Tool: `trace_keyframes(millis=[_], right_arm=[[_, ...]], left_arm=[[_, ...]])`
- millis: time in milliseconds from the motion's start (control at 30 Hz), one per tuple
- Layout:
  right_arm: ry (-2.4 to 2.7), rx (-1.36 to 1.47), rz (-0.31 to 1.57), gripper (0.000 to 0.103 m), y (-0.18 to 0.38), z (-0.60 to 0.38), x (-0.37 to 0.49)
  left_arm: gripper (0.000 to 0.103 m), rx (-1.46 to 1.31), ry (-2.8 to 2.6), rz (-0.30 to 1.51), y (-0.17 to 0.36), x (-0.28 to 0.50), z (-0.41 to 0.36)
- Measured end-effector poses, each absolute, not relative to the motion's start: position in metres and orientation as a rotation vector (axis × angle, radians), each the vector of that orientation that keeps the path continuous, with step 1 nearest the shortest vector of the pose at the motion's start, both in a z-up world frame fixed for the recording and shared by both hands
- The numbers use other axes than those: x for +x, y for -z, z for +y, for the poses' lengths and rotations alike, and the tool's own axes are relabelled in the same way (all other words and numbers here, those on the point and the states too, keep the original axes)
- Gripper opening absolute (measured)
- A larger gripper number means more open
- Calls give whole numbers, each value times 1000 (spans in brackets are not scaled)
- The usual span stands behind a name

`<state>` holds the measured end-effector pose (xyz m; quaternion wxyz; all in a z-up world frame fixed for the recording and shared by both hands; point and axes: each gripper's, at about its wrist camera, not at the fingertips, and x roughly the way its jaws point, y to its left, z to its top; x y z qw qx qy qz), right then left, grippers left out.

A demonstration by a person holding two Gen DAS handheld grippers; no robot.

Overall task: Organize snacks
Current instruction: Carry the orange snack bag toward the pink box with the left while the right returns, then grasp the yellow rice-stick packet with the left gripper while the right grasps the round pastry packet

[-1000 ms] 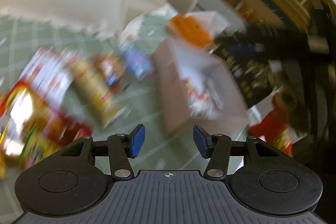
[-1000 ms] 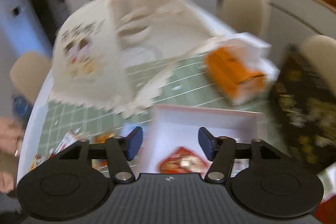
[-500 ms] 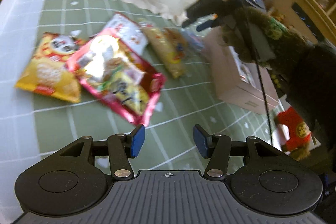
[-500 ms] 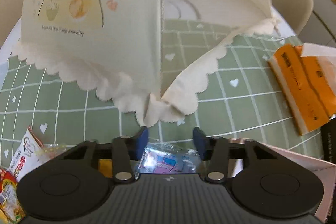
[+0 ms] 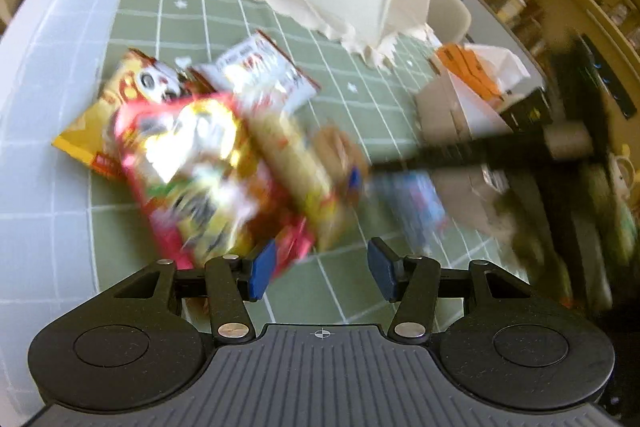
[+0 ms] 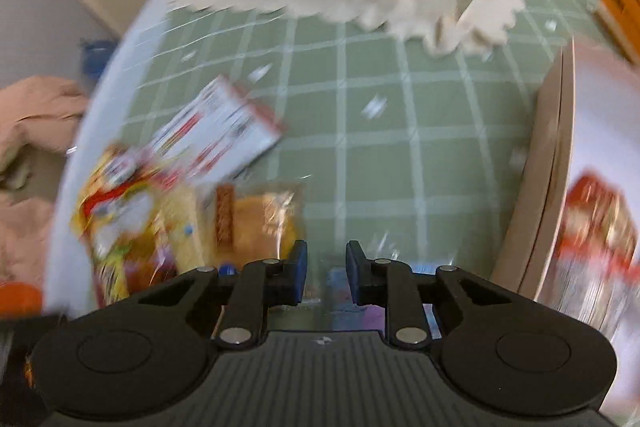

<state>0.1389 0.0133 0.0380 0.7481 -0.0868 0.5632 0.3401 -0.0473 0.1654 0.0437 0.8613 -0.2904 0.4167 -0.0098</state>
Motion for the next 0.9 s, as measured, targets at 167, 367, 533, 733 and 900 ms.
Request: trace_keyframes(millis=[167,367,533,733,900], right_arm=[[-776,-124,1240,22,-36,-20,98],[-745,-131,1127,41,-50,-51,60],[-698,-201,1006,54,-66,-71,38],[-697,-276,958,55,-67,-76,20],[-713,-248,954,57,-67,-76,19]], left_arm=[[56,-552,13,861,-57,-32,161],[56,-441,-14,861,-66,-11,140],[56,-430,-130,904,-49,9,147],[54,-259,-66,954,-39,24,123],[42,-249,57,989,-38,4,111]])
